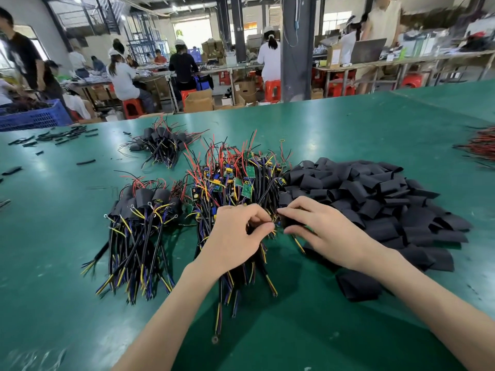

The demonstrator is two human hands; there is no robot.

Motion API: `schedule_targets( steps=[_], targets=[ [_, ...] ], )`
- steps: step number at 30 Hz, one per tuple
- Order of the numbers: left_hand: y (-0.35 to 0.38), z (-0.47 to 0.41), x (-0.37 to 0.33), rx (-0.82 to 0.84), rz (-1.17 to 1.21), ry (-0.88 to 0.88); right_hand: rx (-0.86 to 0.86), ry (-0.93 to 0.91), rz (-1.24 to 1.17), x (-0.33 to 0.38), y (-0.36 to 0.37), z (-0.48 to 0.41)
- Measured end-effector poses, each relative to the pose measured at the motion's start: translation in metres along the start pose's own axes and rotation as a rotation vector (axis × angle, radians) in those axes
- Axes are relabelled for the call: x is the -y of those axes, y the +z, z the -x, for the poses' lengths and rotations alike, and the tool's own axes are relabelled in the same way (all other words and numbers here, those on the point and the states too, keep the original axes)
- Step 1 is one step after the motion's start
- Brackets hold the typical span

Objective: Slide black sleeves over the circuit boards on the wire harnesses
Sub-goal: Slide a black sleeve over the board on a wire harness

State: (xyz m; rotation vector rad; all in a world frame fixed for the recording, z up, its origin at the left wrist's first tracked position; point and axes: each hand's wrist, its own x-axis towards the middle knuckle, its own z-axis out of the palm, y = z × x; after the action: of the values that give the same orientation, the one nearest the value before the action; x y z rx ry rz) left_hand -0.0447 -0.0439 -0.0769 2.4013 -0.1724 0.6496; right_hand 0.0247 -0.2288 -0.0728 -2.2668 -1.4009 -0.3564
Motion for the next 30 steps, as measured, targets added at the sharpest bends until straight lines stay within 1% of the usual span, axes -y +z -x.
schedule_targets(
  steps=[6, 10, 12, 13, 15, 17, 18, 20, 22, 24, 25, 27, 28, 29, 30],
  targets=[
    [0.005, 0.002, -0.001, -0.012, -0.061, 0.038, 0.031, 0.002, 0.025, 0.005, 0.003, 0.002],
    [0.0, 0.0, -0.002, -0.038, -0.081, 0.082, 0.009, 0.022, -0.006, 0.005, 0.002, 0.001],
    [-0.008, -0.002, -0.004, -0.136, -0.141, 0.13, -0.063, 0.028, 0.014, 0.003, 0.001, 0.0],
    [-0.015, -0.003, -0.004, -0.229, -0.184, 0.148, -0.119, 0.04, 0.043, 0.001, 0.0, -0.001],
    [-0.033, -0.008, 0.003, -0.473, -0.269, 0.143, -0.251, 0.101, 0.059, -0.004, -0.003, -0.002],
    [-0.055, -0.011, 0.016, -0.688, -0.334, 0.044, -0.357, 0.158, 0.042, -0.01, -0.006, -0.003],
    [-0.065, -0.011, 0.024, -0.762, -0.367, -0.035, -0.388, 0.178, 0.038, -0.012, -0.006, -0.003],
    [-0.08, -0.008, 0.044, -0.83, -0.479, -0.227, -0.422, 0.206, 0.031, -0.017, -0.007, -0.003],
    [-0.087, -0.001, 0.063, -0.763, -0.6, -0.451, -0.413, 0.232, 0.022, -0.021, -0.007, -0.003],
    [-0.087, 0.004, 0.075, -0.608, -0.68, -0.66, -0.377, 0.249, -0.001, -0.024, -0.006, -0.002],
    [-0.084, 0.006, 0.079, -0.538, -0.711, -0.735, -0.367, 0.257, -0.009, -0.027, -0.006, -0.002],
    [-0.08, 0.007, 0.079, -0.498, -0.742, -0.808, -0.358, 0.278, -0.005, -0.032, -0.006, -0.002],
    [-0.078, 0.005, 0.076, -0.527, -0.742, -0.795, -0.352, 0.291, -0.001, -0.035, -0.006, -0.002],
    [-0.075, 0.001, 0.07, -0.573, -0.739, -0.734, -0.341, 0.31, 0.003, -0.038, -0.006, -0.002],
    [-0.071, -0.004, 0.064, -0.607, -0.736, -0.632, -0.328, 0.333, 0.004, -0.043, -0.005, -0.002]
  ],
)
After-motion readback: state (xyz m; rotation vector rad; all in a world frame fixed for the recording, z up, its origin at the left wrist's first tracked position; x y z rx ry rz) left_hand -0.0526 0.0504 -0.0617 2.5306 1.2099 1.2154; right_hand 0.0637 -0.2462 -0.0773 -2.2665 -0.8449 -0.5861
